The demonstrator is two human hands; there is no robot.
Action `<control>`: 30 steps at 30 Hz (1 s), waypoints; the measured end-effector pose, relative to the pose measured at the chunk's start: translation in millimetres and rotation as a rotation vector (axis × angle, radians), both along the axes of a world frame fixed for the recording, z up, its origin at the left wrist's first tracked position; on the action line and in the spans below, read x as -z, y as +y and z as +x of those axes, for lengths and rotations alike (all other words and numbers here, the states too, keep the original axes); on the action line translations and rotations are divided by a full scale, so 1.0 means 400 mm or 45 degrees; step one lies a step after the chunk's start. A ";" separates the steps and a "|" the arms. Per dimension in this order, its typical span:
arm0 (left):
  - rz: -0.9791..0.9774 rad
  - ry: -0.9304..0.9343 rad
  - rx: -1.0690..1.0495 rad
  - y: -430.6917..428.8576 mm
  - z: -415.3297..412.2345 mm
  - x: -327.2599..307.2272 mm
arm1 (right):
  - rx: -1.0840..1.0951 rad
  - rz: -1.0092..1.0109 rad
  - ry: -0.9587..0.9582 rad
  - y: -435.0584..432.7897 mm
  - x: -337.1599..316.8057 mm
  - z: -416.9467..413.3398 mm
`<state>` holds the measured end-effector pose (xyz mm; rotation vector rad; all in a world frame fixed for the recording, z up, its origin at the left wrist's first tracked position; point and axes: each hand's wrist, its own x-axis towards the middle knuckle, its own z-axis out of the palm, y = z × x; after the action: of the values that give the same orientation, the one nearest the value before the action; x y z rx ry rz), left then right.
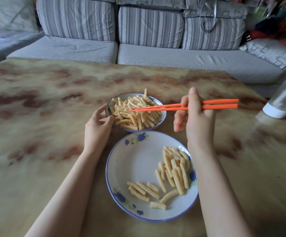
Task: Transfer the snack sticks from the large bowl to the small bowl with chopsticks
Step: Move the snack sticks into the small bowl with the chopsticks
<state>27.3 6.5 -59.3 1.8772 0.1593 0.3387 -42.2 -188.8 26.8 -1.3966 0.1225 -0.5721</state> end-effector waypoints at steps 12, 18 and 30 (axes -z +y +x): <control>-0.001 0.011 -0.001 -0.001 -0.005 -0.007 | -0.145 -0.113 -0.014 -0.051 -0.040 -0.031; 0.003 0.013 0.000 -0.002 -0.006 -0.009 | -0.557 -0.361 0.190 -0.110 -0.077 -0.094; 0.051 0.009 -0.007 -0.002 -0.005 -0.010 | -0.801 -0.534 0.301 -0.103 -0.087 -0.122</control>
<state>25.3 5.9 -55.5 1.9176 0.1640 0.3414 -91.2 -229.9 61.5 -1.7970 -0.2580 0.1036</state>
